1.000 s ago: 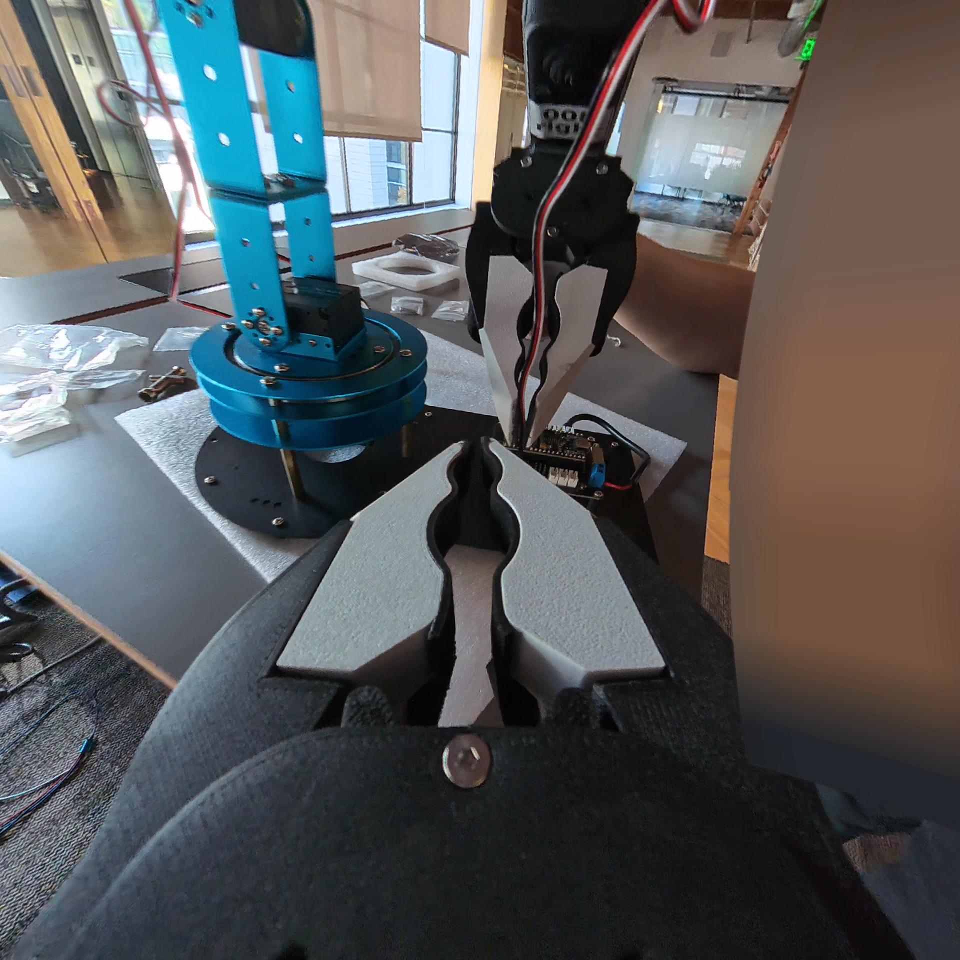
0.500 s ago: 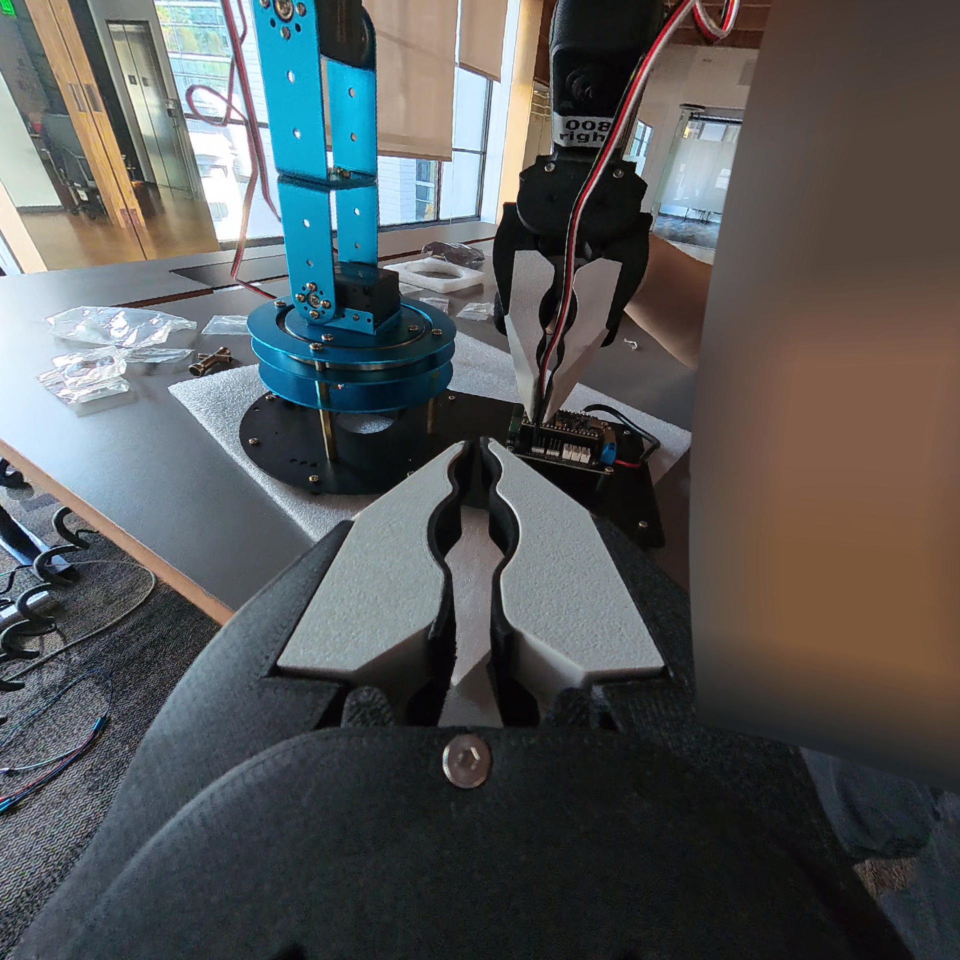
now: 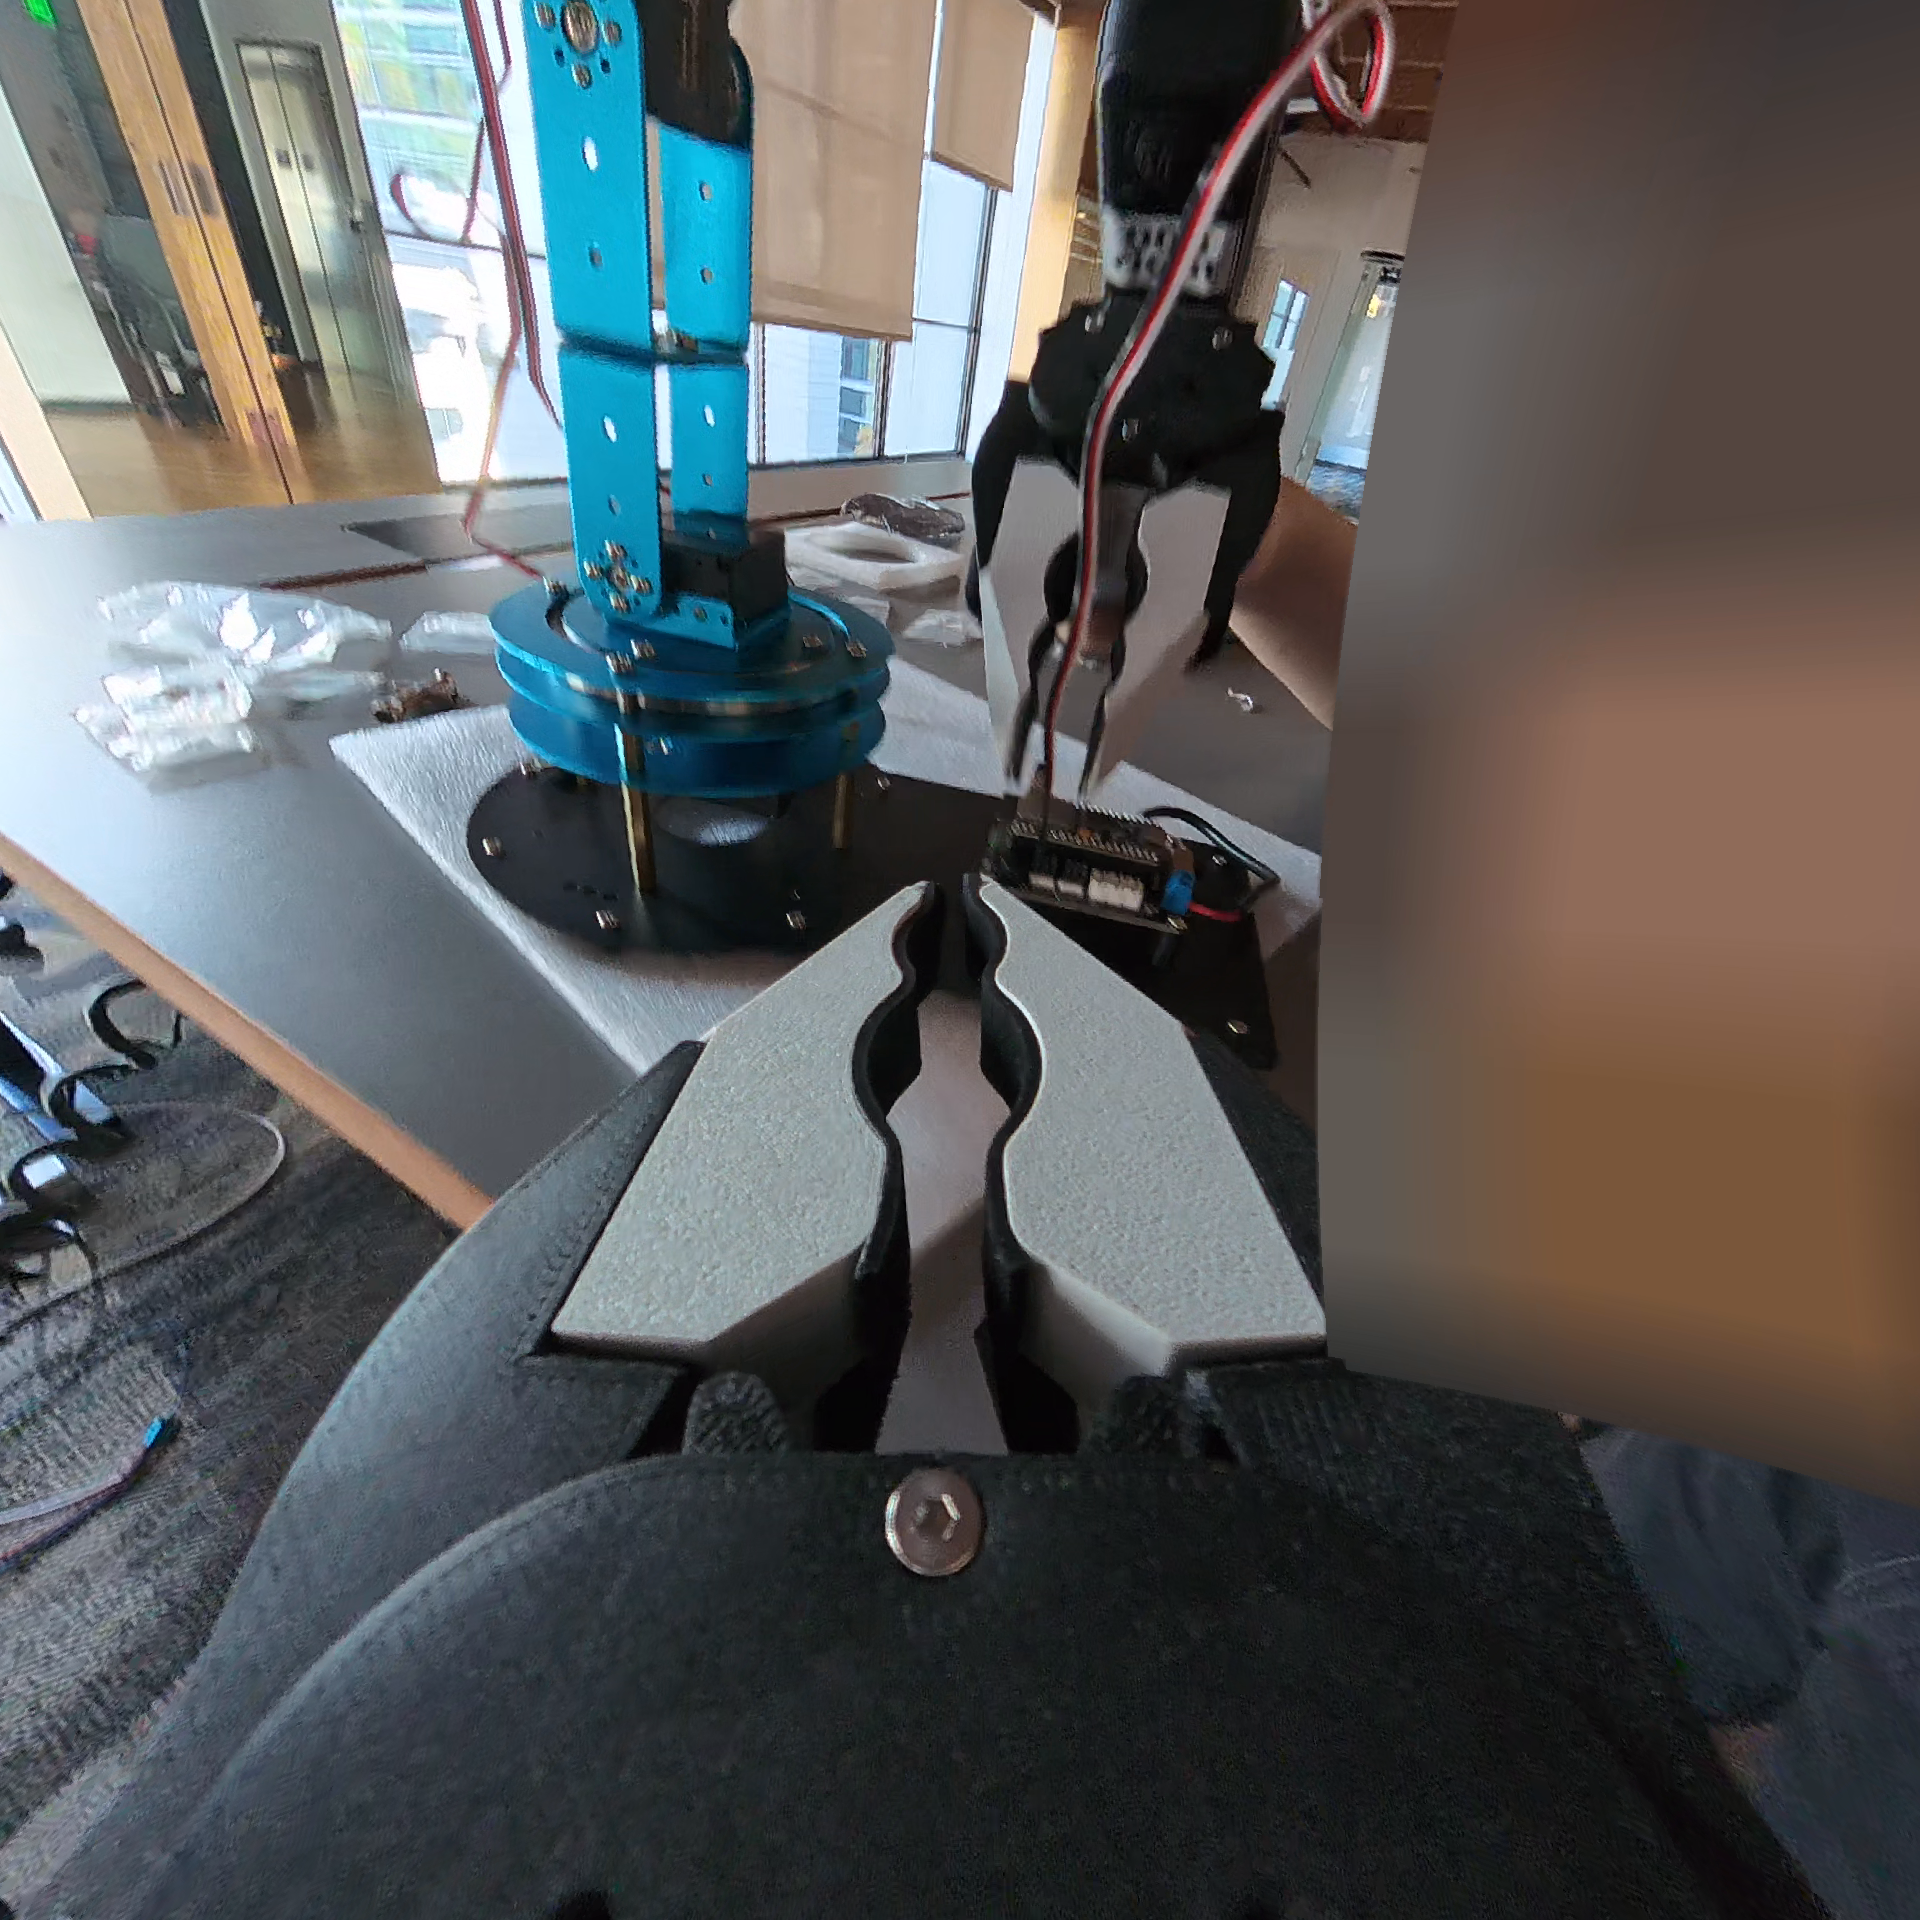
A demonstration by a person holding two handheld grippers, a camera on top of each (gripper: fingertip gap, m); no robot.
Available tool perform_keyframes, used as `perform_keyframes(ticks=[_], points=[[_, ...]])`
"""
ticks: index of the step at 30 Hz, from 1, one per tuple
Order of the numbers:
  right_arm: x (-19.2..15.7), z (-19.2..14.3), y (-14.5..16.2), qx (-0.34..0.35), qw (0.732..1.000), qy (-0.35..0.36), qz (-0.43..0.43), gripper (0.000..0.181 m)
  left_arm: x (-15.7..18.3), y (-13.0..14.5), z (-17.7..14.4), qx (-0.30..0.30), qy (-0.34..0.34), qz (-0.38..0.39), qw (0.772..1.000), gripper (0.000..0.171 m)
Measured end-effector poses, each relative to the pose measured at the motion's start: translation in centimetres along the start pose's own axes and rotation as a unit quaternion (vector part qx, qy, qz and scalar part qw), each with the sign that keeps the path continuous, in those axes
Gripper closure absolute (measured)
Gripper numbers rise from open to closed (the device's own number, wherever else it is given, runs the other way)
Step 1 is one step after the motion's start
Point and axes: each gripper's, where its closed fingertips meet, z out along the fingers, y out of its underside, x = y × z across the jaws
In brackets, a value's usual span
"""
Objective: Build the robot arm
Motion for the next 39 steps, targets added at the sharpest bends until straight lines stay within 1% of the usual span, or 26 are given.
perform_keyframes(ticks=[3, 6, 8, 10, 12, 13, 15, 17, 19, 22, 26, 28, 29, 30, 32, 34, 35, 37, 39], points=[[0.0, -1.5, -0.5, 0.032, 0.999, 0.024, 0.009, 0.158, 0.8, 1.2, -1.5, -0.011, -0.014, -0.02, 1.0, 0.166], [0.0, -4.0, 0.0, 0.064, 0.995, 0.067, 0.036, 0.153, 2.3, 2.4, -4.4, -0.021, -0.046, -0.035, 0.998, 0.163], [-0.7, -6.4, 1.0, 0.092, 0.988, 0.104, 0.064, 0.149, 3.9, 2.8, -6.8, -0.024, -0.073, -0.032, 0.997, 0.162], [-2.2, -9.7, 2.1, 0.125, 0.974, 0.161, 0.096, 0.145, 5.7, 2.7, -9.5, -0.032, -0.109, -0.021, 0.993, 0.159], [-4.7, -13.7, 3.7, 0.145, 0.952, 0.242, 0.119, 0.138, 7.9, 2.1, -11.9, -0.035, -0.13, -0.018, 0.991, 0.155], [-6.4, -15.8, 4.8, 0.142, 0.938, 0.29, 0.125, 0.135, 9.0, 1.9, -12.9, -0.043, -0.141, -0.021, 0.989, 0.153], [-10.4, -19.8, 6.9, 0.137, 0.902, 0.381, 0.147, 0.134, 11.4, 1.0, -14.6, -0.05, -0.153, -0.033, 0.986, 0.145], [-15.0, -23.1, 9.1, 0.117, 0.867, 0.448, 0.186, 0.131, 13.6, -0.5, -15.8, -0.048, -0.161, -0.036, 0.985, 0.145], [-19.1, -25.7, 10.0, 0.134, 0.835, 0.484, 0.225, 0.13, 15.8, -2.4, -16.3, -0.033, -0.156, -0.032, 0.987, 0.144], [-23.3, -29.8, 10.4, 0.161, 0.796, 0.531, 0.241, 0.125, 18.1, -4.9, -15.5, -0.035, -0.144, -0.02, 0.989, 0.144], [-27.9, -35.1, 11.1, 0.18, 0.761, 0.577, 0.234, 0.125, 19.9, -8.7, -12.0, -0.02, -0.128, 0.021, 0.991, 0.146], [-30.1, -37.3, 12.5, 0.181, 0.745, 0.599, 0.232, 0.126, 20.0, -9.9, -9.8, -0.009, -0.134, 0.035, 0.99, 0.148], [-31.2, -38.1, 13.5, 0.179, 0.741, 0.603, 0.236, 0.128, 20.0, -10.4, -8.7, -0.004, -0.138, 0.036, 0.99, 0.149], [-32.4, -38.7, 14.5, 0.177, 0.742, 0.6, 0.241, 0.134, 19.9, -10.6, -7.5, -0.001, -0.139, 0.033, 0.99, 0.15], [-34.5, -39.9, 16.9, 0.178, 0.746, 0.591, 0.25, 0.149, 19.0, -10.2, -5.3, -0.005, -0.158, 0.026, 0.987, 0.155], [-35.4, -41.4, 18.8, 0.219, 0.743, 0.575, 0.261, 0.155, 17.3, -8.8, -3.5, -0.016, -0.196, 0.006, 0.98, 0.16], [-35.5, -41.7, 19.5, 0.249, 0.746, 0.554, 0.271, 0.158, 16.6, -7.9, -2.7, -0.023, -0.21, -0.01, 0.977, 0.162], [-35.0, -41.6, 20.5, 0.289, 0.762, 0.511, 0.274, 0.163, 15.8, -6.3, -1.3, -0.031, -0.219, -0.04, 0.974, 0.169], [-33.3, -40.8, 21.6, 0.293, 0.778, 0.49, 0.264, 0.168, 15.3, -5.0, -0.2, -0.028, -0.218, -0.069, 0.973, 0.171]])
